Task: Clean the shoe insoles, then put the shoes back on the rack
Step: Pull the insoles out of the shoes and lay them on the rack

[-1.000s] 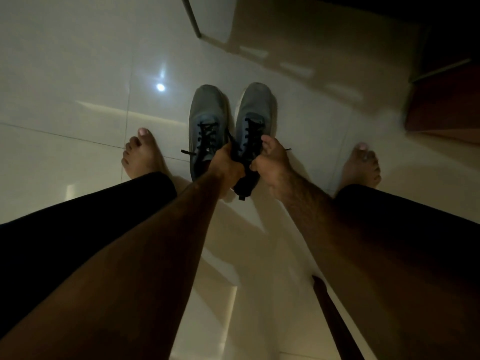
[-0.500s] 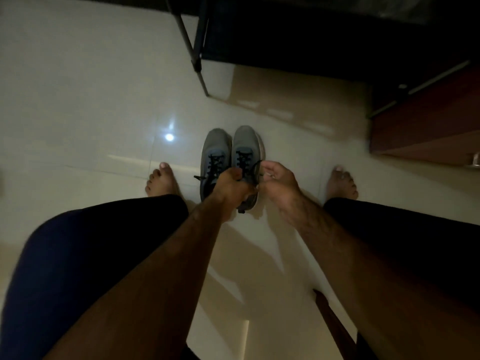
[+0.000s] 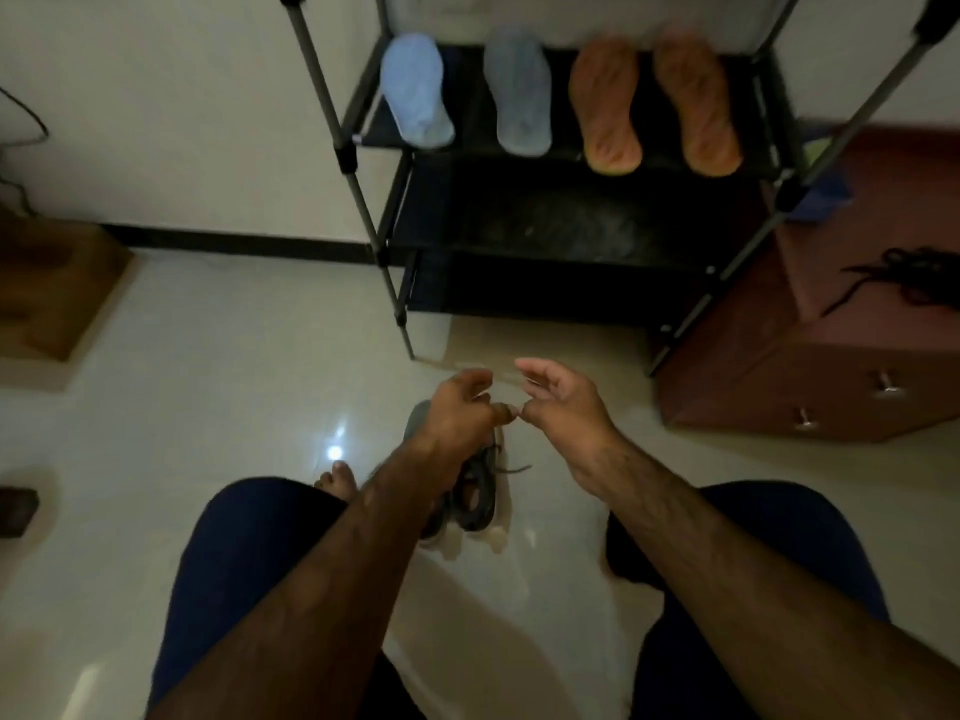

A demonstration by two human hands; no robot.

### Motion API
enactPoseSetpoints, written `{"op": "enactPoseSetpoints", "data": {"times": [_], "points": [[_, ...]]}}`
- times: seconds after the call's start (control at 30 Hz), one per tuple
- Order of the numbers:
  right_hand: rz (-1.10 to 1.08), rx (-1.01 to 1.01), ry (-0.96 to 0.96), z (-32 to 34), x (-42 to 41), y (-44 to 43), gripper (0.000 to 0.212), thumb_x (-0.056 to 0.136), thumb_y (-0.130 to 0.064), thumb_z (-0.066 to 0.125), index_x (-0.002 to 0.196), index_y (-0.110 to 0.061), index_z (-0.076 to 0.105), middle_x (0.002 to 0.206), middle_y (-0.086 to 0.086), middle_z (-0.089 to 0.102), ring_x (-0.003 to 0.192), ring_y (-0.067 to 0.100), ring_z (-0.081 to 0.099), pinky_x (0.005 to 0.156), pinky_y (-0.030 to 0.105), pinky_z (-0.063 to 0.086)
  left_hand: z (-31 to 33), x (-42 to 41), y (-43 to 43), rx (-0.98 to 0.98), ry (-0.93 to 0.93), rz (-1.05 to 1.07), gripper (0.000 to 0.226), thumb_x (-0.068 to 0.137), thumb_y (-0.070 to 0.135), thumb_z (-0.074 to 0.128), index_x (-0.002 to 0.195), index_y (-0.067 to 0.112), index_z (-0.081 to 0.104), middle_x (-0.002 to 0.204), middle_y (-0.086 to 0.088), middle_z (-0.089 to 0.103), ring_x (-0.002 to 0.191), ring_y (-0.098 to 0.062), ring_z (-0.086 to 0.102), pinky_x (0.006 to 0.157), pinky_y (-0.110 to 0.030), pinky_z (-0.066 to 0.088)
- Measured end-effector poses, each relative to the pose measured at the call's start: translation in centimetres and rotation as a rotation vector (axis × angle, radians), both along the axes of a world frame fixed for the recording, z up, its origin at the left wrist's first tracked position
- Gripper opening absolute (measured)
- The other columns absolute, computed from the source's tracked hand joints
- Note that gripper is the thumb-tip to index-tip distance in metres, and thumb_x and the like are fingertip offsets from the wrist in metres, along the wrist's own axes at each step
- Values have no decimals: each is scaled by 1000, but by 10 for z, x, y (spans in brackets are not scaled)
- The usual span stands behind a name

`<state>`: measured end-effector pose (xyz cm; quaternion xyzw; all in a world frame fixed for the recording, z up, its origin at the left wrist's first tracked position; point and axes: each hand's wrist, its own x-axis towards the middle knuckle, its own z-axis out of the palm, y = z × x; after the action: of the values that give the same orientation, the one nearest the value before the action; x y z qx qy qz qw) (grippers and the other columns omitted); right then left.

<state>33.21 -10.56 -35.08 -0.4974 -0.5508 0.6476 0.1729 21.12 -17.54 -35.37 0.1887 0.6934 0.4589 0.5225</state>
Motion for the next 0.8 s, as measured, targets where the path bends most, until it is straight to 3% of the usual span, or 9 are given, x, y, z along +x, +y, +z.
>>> {"op": "enactPoseSetpoints", "data": {"times": [0.2,0.4,0.5,0.57,0.67,0.7,0.8], "points": [[-17,197,146,74,9,14,60,88,14,63,125,-32,65,138,-9,61,136,11,52,109,39,51,85,7,10,222,83,-34,69,88,4,75,150,10,46,147,-6,53,138,-21,48,116,-43,42],[-44,335,298,147,15,32,55,89,17,60,124,-25,64,126,-11,63,134,12,53,104,30,52,161,8,28,400,171,-81,70,89,-2,73,151,12,43,151,-6,51,141,-20,47,117,-42,42],[-51,401,341,178,16,43,56,88,17,60,127,-23,65,130,-10,63,134,12,54,101,30,55,193,9,40,486,192,-95,71,90,-3,71,153,11,41,152,-5,49,142,-20,46,113,-36,44],[-52,447,351,198,19,50,59,88,16,61,133,-21,63,137,-8,62,133,10,54,94,22,55,213,10,47,526,224,-109,70,91,1,72,152,14,42,152,-3,49,141,-18,46,107,-31,47],[-64,503,378,226,20,64,58,88,15,62,132,-23,63,136,-8,62,132,10,54,91,18,53,240,11,60,569,265,-133,67,91,3,72,150,14,44,151,-4,50,137,-17,49,110,-34,47],[-71,514,389,235,20,68,58,88,16,62,131,-22,64,133,-8,63,132,10,55,91,20,53,248,11,66,583,277,-127,65,91,1,71,150,12,44,150,-4,51,132,-14,52,105,-29,50],[-106,536,399,261,19,86,56,87,17,60,122,-27,65,126,-10,65,129,10,57,96,28,56,273,15,87,612,292,-112,56,94,-1,68,145,8,46,137,-2,58,105,-1,58,73,-10,53]]}}
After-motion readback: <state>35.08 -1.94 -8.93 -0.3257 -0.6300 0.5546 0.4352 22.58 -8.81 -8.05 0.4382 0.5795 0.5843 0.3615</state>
